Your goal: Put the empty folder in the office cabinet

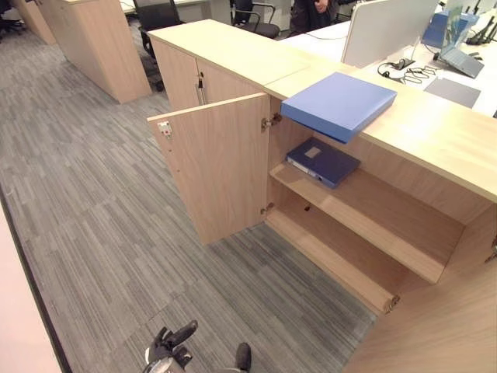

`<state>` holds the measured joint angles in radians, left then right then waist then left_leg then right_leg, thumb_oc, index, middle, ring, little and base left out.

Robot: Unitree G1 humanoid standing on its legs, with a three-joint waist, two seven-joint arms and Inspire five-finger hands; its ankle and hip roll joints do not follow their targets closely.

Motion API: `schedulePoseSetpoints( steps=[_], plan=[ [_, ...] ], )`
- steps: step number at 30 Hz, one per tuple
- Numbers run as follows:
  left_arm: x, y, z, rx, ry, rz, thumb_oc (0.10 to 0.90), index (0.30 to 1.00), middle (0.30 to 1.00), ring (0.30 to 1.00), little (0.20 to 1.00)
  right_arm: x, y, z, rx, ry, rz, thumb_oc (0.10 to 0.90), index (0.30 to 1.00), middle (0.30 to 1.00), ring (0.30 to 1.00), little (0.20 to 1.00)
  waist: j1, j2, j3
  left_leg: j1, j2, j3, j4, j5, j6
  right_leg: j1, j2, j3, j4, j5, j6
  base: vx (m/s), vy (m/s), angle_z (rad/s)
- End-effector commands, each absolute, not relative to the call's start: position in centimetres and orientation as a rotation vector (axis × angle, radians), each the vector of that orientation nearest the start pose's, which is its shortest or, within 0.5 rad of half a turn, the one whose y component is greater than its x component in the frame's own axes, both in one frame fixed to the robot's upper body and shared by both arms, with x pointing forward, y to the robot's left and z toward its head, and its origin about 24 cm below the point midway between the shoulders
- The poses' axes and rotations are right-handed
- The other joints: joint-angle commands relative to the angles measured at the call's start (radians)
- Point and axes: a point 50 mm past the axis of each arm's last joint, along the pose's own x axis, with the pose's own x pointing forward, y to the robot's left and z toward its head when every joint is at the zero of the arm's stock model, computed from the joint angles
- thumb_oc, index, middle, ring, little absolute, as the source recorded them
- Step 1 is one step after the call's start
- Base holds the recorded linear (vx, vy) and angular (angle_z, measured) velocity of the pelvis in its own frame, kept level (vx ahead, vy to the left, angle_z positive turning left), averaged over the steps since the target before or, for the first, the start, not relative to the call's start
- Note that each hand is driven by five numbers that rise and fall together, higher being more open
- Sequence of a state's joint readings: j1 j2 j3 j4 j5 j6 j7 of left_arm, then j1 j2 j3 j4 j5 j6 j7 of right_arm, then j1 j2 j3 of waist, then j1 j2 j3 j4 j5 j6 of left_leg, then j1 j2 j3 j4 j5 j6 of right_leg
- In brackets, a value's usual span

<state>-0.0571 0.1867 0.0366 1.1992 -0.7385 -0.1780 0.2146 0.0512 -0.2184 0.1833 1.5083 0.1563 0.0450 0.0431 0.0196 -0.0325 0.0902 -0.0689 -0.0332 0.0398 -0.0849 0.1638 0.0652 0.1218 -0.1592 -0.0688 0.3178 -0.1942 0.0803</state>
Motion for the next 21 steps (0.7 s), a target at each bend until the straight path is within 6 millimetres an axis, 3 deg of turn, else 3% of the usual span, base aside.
schedulePoseSetpoints(
  steps=[1, 2, 3, 5, 9, 11, 14, 19, 21],
  plan=[
    [14.6, 27.4, -12.7, -0.316, 0.763, 0.769, 0.8, 0.9, 0.9, 0.9, 0.9, -4.8, -22.5, -17.1, -0.191, 1.783, 0.055, 0.8, 0.9, 0.9, 0.9, 0.9, 0.034, 0.013, 0.032, -0.006, 0.018, 0.078, 0.096, -0.18, -0.045, -0.059, -0.123, -0.22, -0.208, 0.224, 0.042, -0.08, 0.212, -0.81],
    [14.2, 27.9, -12.7, -0.311, 0.78, 0.783, 0.8, 0.9, 0.9, 0.9, 0.9, -6.2, -22.8, -16.8, -0.199, 1.833, 0.084, 0.8, 0.9, 0.9, 0.9, 0.9, 0.034, 0.012, 0.033, -0.008, 0.024, 0.108, 0.1, -0.185, -0.048, -0.042, -0.134, -0.321, -0.199, 0.215, 0.036, -0.02, 0.204, -0.84],
    [14.0, 28.5, -12.6, -0.32, 0.772, 0.81, 0.8, 0.9, 0.9, 0.9, 0.9, -7.1, -23.2, -16.5, -0.22, 1.868, 0.101, 0.8, 0.9, 0.9, 0.9, 0.9, 0.038, 0.006, 0.033, 0.003, 0.028, 0.141, 0.101, -0.204, -0.053, -0.025, -0.136, -0.381, -0.172, 0.192, 0.039, -0.01, 0.187, -0.95],
    [14.0, 29.4, -12.1, -0.333, 0.74, 0.835, 0.8, 0.9, 0.9, 0.9, 0.9, -8.1, -23.7, -16.2, -0.27, 1.906, 0.153, 0.8, 0.9, 0.9, 0.9, 0.9, 0.042, -0.012, 0.03, 0.006, 0.021, 0.202, 0.098, -0.211, -0.041, -0.007, -0.124, -0.429, -0.134, 0.177, 0.041, -0.02, 0.165, -1.04],
    [13.4, 30.3, -11.9, -0.363, 0.72, 0.882, 0.8, 0.9, 0.9, 0.9, 0.9, -8.5, -23.1, -16.2, -0.279, 1.916, 0.209, 0.8, 0.9, 0.9, 0.9, 0.9, 0.054, -0.071, 0.009, 0.002, -0.01, 0.298, 0.092, -0.21, -0.031, 0.014, -0.035, -0.391, -0.168, 0.164, 0.053, -0.01, 0.046, -1.31],
    [13.4, 30.6, -11.7, -0.381, 0.701, 0.913, 0.8, 0.9, 0.9, 0.9, 0.9, -8.3, -22.5, -16.4, -0.273, 1.908, 0.229, 0.8, 0.9, 0.9, 0.9, 0.9, 0.057, -0.086, 0.009, -0.001, -0.005, 0.34, 0.085, -0.201, -0.037, 0.006, 0.016, -0.371, -0.204, 0.132, 0.041, -0.04, -0.046, -0.53],
    [13.2, 30.8, -11.7, -0.401, 0.688, 0.958, 0.8, 0.9, 0.9, 0.9, 0.9, -8.1, -21.5, -16.7, -0.235, 1.887, 0.229, 0.8, 0.9, 0.9, 0.9, 0.9, 0.053, -0.084, 0.016, 0.007, 0.01, 0.384, 0.085, -0.198, -0.043, -0.001, 0.048, -0.391, -0.247, 0.088, 0.008, -0.04, -0.073, -0.82],
    [13.1, 30.7, -11.5, -0.4, 0.656, 0.997, 0.8, 0.9, 0.9, 0.9, 0.9, -7.7, -20.4, -17.0, -0.177, 1.852, 0.221, 0.8, 0.9, 0.9, 0.9, 0.9, 0.039, -0.085, 0.032, 0.003, 0.03, 0.41, 0.113, -0.2, -0.05, 0.012, 0.071, -0.355, -0.306, 0.096, -0.003, -0.04, -0.1, -0.36],
    [13.5, 31.0, -10.9, -0.385, 0.615, 1.0, 0.8, 0.9, 0.9, 0.9, 0.9, -7.1, -20.0, -17.2, -0.155, 1.817, 0.224, 0.8, 0.9, 0.9, 0.9, 0.9, 0.036, -0.099, 0.062, -0.056, 0.077, 0.399, 0.265, -0.225, -0.061, 0.008, 0.086, -0.296, -0.303, 0.087, -0.023, -0.07, -0.217, -0.15]
  ],
)
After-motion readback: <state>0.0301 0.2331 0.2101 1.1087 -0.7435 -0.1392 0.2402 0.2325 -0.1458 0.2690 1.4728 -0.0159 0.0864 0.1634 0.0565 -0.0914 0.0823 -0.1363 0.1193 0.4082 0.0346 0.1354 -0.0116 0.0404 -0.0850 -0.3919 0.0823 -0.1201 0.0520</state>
